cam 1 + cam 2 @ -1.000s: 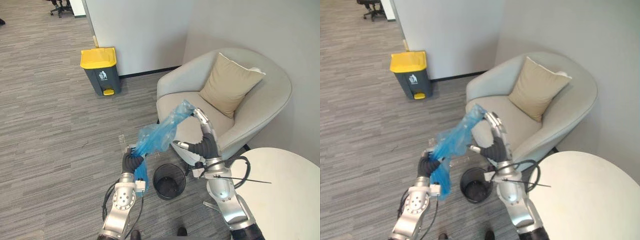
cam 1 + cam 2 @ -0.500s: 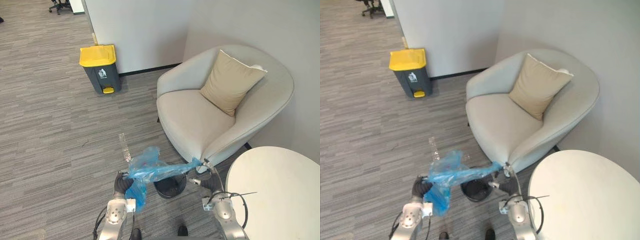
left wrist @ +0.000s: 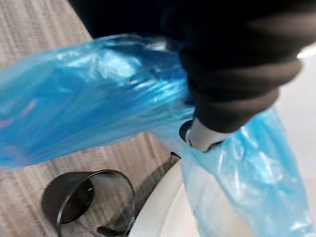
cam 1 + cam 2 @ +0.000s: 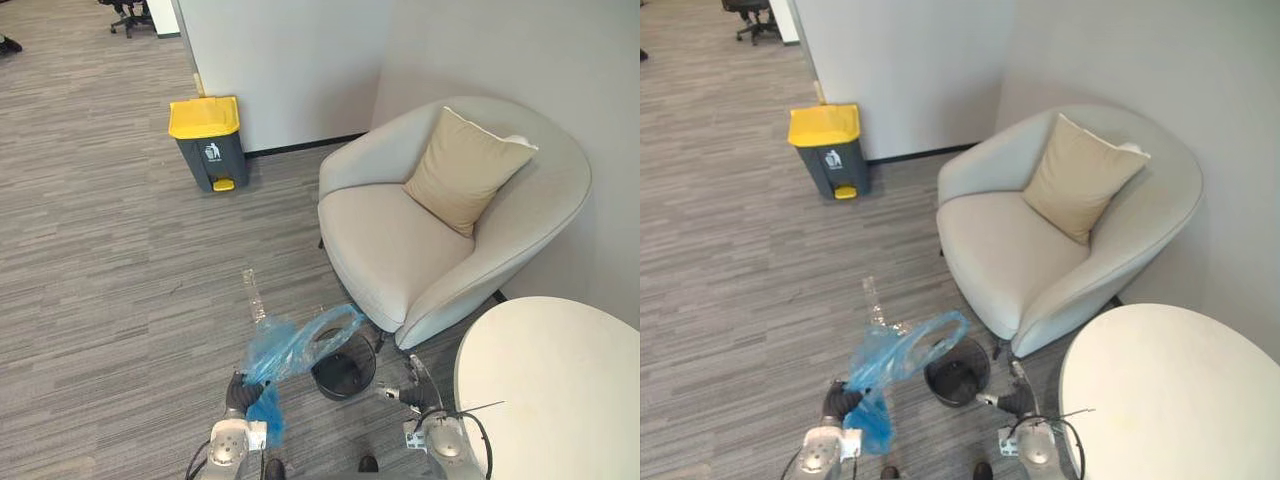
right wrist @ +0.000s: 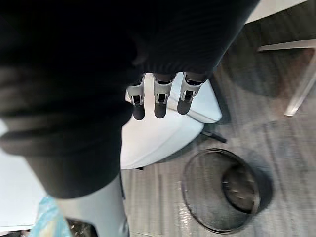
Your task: Gather rubbish on tea table into small bin, then transfer packed bag to large trash can.
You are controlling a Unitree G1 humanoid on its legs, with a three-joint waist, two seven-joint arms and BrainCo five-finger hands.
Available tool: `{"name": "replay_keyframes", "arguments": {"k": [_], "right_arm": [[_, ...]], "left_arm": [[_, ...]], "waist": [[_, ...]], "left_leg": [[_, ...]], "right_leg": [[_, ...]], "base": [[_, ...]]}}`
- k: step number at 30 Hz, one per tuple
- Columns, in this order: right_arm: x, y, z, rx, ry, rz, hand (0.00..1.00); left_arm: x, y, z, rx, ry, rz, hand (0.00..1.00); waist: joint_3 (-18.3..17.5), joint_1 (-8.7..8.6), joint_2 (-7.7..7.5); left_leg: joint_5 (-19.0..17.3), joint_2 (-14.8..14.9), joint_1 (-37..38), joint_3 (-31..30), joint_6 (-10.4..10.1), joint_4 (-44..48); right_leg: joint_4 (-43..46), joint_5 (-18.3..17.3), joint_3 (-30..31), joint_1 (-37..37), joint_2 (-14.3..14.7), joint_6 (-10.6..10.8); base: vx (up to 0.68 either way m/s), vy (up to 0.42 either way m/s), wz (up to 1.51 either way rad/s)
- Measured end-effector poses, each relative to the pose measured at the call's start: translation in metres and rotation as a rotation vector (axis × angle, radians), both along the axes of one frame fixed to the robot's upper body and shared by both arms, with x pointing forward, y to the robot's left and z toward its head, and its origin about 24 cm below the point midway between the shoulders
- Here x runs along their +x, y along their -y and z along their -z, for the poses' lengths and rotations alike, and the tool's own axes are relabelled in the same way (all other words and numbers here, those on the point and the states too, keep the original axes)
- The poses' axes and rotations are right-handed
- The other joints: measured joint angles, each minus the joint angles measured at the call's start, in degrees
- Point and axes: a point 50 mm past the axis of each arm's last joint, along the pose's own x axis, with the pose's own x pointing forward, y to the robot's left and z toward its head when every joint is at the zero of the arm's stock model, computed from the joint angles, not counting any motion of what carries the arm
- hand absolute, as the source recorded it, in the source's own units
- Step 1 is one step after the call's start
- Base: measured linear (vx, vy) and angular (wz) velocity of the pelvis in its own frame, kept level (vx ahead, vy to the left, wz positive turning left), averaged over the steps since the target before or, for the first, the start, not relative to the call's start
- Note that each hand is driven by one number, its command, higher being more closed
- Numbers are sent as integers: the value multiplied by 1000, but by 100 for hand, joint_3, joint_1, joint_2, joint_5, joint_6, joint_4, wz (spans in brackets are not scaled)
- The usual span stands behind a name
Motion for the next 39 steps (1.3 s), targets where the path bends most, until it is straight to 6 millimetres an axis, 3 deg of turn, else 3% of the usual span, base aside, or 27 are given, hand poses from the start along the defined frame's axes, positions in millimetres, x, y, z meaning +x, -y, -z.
{"name": "replay_keyframes", "arguments": {"k": [19,23,28,29,30,31,33,36,37,38,39], "right_arm": [[-10,-5,18,10,-122,7,0],[-5,-7,19,10,-124,2,0],[2,1,16,-8,-105,33,0],[5,3,15,-10,-101,48,0],[7,6,15,-10,-99,73,0],[7,11,16,-12,-106,101,0],[8,16,15,-27,-108,112,0],[20,15,9,-28,-74,106,0],[20,15,9,-27,-73,107,0],[20,15,9,-27,-72,108,0],[15,16,11,-30,-88,112,0]], "left_arm": [[-24,-2,25,2,-165,-9,100],[-27,-2,27,0,-180,-12,100],[-7,3,20,-30,-126,-15,100],[-3,4,18,-31,-113,-11,100],[-3,6,17,-33,-108,-5,100],[-2,8,17,-37,-105,1,100],[-6,9,16,-43,-101,-5,100],[-9,5,17,-30,-106,-2,100],[-6,7,15,-28,-98,13,100],[-3,8,15,-28,-92,22,100],[1,13,13,-33,-80,39,100]], "waist": [[24,-2,-21],[127,2,-19],[454,-3,54],[518,-1,60],[549,-7,69],[564,-30,81],[578,44,69],[560,-8,25],[557,-14,14],[545,-37,17],[538,-146,21]], "left_leg": [[-1,-39,46,-44,2,-1],[21,-56,84,-177,18,-1],[288,-161,-461,-747,96,26],[268,-186,-602,-637,123,115],[15,-136,-813,-76,403,393],[-114,-13,-947,450,493,730],[-175,23,-1009,656,298,1089],[-324,-160,-986,822,356,1155],[-537,-126,-1034,1088,377,1193],[-821,15,-1028,1743,301,1390],[-832,98,-1024,2052,309,1553]], "right_leg": [[-4,0,-25,74,-40,3],[-43,-3,-191,200,-52,6],[2,-43,-990,70,-190,33],[68,-84,-1117,40,-246,51],[194,-142,-1288,-22,-341,85],[367,-232,-1382,-53,-445,133],[730,-396,-1410,-109,-637,202],[915,-496,-1430,-122,-902,353],[908,-480,-1469,-100,-964,384],[903,-489,-1646,-14,-1079,454],[905,-516,-1825,77,-1157,524]], "base": [[0,0,1],[-26,-5,17],[-63,8,74],[-68,60,84],[-21,111,87],[25,97,85],[68,123,29],[51,144,2],[27,138,37],[60,122,70],[101,127,90]]}}
